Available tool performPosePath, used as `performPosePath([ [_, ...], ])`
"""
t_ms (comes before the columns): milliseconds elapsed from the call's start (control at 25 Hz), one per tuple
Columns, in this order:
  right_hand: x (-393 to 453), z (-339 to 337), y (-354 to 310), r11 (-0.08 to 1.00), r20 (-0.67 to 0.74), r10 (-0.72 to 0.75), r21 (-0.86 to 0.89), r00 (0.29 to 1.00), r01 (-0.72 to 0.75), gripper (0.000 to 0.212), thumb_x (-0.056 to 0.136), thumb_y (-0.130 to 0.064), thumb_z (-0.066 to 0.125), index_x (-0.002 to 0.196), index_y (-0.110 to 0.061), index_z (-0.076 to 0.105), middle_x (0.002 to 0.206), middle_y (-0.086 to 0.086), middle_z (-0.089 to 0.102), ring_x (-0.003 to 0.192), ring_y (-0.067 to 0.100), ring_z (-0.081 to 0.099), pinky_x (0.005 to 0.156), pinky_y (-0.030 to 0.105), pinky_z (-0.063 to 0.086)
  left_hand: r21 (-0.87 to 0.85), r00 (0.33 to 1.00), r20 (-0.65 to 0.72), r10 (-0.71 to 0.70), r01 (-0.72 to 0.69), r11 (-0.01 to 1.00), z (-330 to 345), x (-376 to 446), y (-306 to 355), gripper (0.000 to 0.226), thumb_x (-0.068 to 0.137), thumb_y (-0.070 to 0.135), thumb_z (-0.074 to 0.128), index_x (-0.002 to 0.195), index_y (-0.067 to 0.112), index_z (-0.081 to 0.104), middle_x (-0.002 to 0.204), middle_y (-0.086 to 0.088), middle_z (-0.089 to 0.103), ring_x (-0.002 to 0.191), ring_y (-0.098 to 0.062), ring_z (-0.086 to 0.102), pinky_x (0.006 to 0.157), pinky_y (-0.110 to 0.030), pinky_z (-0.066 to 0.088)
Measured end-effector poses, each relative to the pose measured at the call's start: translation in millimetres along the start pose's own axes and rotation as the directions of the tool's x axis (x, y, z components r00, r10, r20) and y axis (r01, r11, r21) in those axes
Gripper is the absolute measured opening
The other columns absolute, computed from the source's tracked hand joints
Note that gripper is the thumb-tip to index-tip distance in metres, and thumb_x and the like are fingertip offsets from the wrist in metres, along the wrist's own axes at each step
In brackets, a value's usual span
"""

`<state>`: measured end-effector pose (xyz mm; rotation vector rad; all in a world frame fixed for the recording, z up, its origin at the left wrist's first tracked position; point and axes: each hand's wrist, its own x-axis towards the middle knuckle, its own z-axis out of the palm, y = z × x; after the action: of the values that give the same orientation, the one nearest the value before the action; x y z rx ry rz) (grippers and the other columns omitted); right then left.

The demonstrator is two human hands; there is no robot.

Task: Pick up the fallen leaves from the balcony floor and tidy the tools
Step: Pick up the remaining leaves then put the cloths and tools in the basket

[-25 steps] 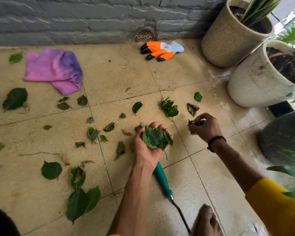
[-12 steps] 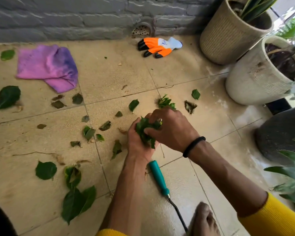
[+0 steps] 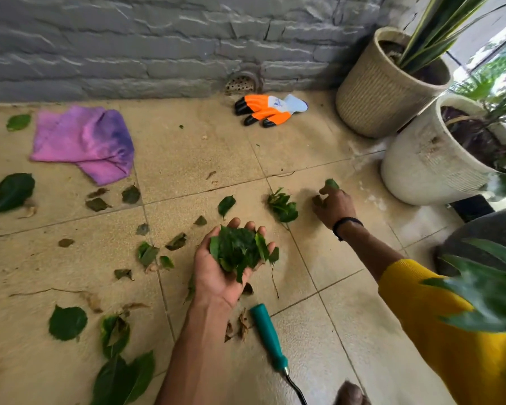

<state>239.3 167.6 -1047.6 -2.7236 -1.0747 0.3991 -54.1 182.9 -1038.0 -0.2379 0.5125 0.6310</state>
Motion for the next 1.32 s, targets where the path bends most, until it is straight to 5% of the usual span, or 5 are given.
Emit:
performPosePath([
  [320, 47, -18, -3, 0.994, -0.007, 0.108, -0.005, 0.994, -0.108, 0.022, 0.079, -0.024, 0.082, 0.067, -0.028, 0.064, 0.107, 0.010, 0.066, 0.099, 0.032, 0.060, 0.088, 0.044, 0.056, 0.008, 0.996, -0.001, 0.084, -0.084, 0.996, 1, -7, 20, 0.039, 0.102, 0.040, 0.044, 0.111, 0.011, 0.068, 0.117, -0.020, 0.065, 0.121, -0.041, 0.061, 0.102, -0.066, 0.045],
  [600, 26, -9, -18, 0.989, -0.103, 0.042, 0.144, 0.994, -0.027, 0.011, 0.086, -0.015, 0.076, 0.092, -0.006, 0.075, 0.094, 0.009, 0.070, 0.084, 0.022, 0.060, 0.071, 0.028, 0.044, 0.030, 0.987, 0.022, 0.160, -0.161, 0.987, -9, -14, 32, 0.041, 0.102, 0.041, 0.039, 0.106, 0.011, 0.068, 0.110, -0.019, 0.065, 0.108, -0.038, 0.063, 0.100, -0.061, 0.048],
  [800, 5, -28, -50, 0.904, 0.104, -0.073, 0.427, 0.992, 0.022, 0.021, 0.095, -0.006, 0.064, 0.115, -0.012, 0.065, 0.090, 0.006, 0.072, 0.075, 0.021, 0.073, 0.061, 0.036, 0.063, -0.006, 0.982, 0.032, 0.188, -0.188, 0.982, -9, -13, 29, 0.040, 0.100, 0.038, 0.041, 0.106, 0.009, 0.068, 0.112, -0.020, 0.065, 0.112, -0.040, 0.061, 0.096, -0.062, 0.051],
  [1120, -48, 24, -82, 0.960, 0.298, -0.199, -0.134, 0.934, 0.247, 0.055, 0.088, -0.047, 0.069, 0.138, -0.030, 0.051, 0.129, 0.008, 0.045, 0.117, 0.030, 0.050, 0.093, 0.045, 0.053, -0.071, 0.981, 0.007, 0.194, -0.193, 0.979, -13, -17, 32, 0.041, 0.101, 0.039, 0.041, 0.108, 0.009, 0.068, 0.114, -0.020, 0.066, 0.113, -0.040, 0.062, 0.103, -0.064, 0.046],
  [1320, -72, -2, -125, 0.842, 0.337, -0.147, 0.536, 0.930, -0.061, 0.017, 0.089, -0.003, 0.071, 0.104, -0.010, 0.070, 0.111, 0.019, 0.070, 0.084, 0.024, 0.072, 0.064, 0.023, 0.060, -0.015, 0.967, -0.052, 0.250, -0.251, 0.968, -15, -19, 38, 0.041, 0.101, 0.040, 0.042, 0.107, 0.011, 0.071, 0.118, -0.020, 0.065, 0.114, -0.037, 0.061, 0.106, -0.060, 0.043],
])
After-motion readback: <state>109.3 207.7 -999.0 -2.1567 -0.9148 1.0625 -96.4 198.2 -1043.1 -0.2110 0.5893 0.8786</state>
